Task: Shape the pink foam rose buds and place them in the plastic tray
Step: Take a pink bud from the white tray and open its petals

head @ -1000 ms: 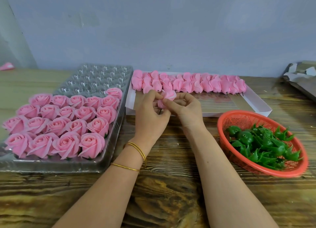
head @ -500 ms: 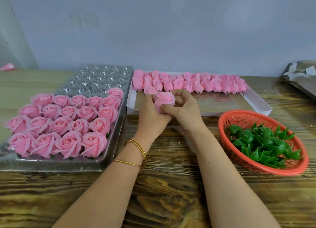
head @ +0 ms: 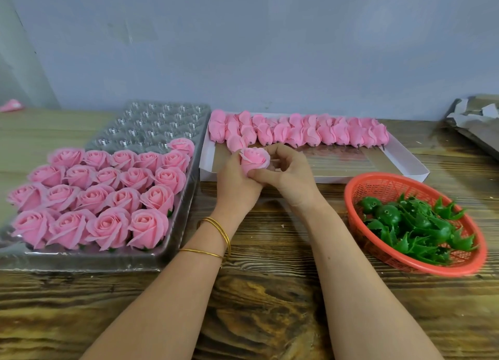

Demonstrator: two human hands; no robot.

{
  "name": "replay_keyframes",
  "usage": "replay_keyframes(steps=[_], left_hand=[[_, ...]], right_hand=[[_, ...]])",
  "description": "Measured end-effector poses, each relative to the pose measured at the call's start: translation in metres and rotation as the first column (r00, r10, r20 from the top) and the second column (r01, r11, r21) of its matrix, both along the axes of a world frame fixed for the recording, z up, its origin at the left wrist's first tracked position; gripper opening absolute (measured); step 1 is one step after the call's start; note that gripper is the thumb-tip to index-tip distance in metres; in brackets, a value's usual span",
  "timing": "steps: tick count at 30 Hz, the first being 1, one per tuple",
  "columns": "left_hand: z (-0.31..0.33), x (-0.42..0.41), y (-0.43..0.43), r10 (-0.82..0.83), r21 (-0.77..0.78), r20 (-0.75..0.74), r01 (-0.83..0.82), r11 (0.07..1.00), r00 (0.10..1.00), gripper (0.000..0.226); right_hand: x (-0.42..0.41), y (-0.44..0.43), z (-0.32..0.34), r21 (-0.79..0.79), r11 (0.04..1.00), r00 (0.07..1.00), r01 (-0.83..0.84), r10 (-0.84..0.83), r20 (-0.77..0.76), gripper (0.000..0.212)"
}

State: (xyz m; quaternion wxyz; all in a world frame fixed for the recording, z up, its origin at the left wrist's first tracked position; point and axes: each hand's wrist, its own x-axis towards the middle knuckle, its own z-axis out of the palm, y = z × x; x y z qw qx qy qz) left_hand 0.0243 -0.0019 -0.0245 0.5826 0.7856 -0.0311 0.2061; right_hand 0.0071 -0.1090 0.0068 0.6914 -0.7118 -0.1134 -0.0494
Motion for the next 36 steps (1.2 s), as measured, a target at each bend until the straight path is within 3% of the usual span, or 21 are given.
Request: replay_keyframes(steps=[4, 7, 10, 14, 20, 26, 29, 32, 36], left_hand=[[0.003, -0.003, 0.000, 0.054, 0.020, 0.014, -0.054, 0.998, 0.998, 0.021], [0.005, -0.006, -0.003, -0.002, 0.003, 0.000, 0.002, 1.000, 1.000, 0.014], [0.005, -0.007, -0.005, -0.023, 0.059, 0.027, 0.021, 0.998, 0.999, 0.014], [0.004, -0.008, -0.005, -0.036, 0.077, 0.035, 0.033, 0.996, 0.999, 0.010], [0.010, -0.010, -0.004, -0.052, -0.079, 0.001, 0.052, 0.996, 0.999, 0.014], [0.017, -0.015, -0.003, -0.066, -0.326, 0.005, 0.064, 0.943, 0.998, 0.013], [0.022, -0.017, -0.003, -0.081, -0.426, -0.019, 0.065, 0.903, 0.997, 0.013], [0.026, -0.018, -0.005, -0.124, -0.510, -0.046, 0.083, 0.856, 0.991, 0.005], [0.026, -0.019, -0.009, -0.172, -0.551, -0.080, 0.100, 0.829, 0.982, 0.019]], right_hand=[[0.001, 0.002, 0.003, 0.090, 0.996, 1.000, 0.015, -0.013, -0.020, 0.030], [0.002, 0.003, 0.005, 0.205, 0.977, 0.997, 0.054, -0.044, -0.056, 0.007], [0.005, 0.003, 0.000, 0.160, 0.983, 0.996, 0.086, -0.084, -0.016, 0.021], [0.005, 0.004, -0.002, 0.088, 0.993, 0.997, 0.077, -0.079, 0.016, 0.018], [0.005, 0.004, -0.001, 0.232, 0.970, 0.993, 0.072, -0.049, -0.105, 0.013], [0.004, -0.002, 0.002, 0.201, 0.978, 0.992, 0.055, -0.031, -0.122, 0.016], [0.002, -0.006, 0.006, 0.223, 0.975, 0.993, -0.011, 0.036, -0.111, 0.028], [-0.002, -0.004, 0.005, 0.136, 0.987, 0.989, -0.091, 0.106, -0.106, 0.040], [-0.007, 0.005, 0.005, -0.015, 0.993, 0.985, -0.114, 0.111, -0.131, 0.054]])
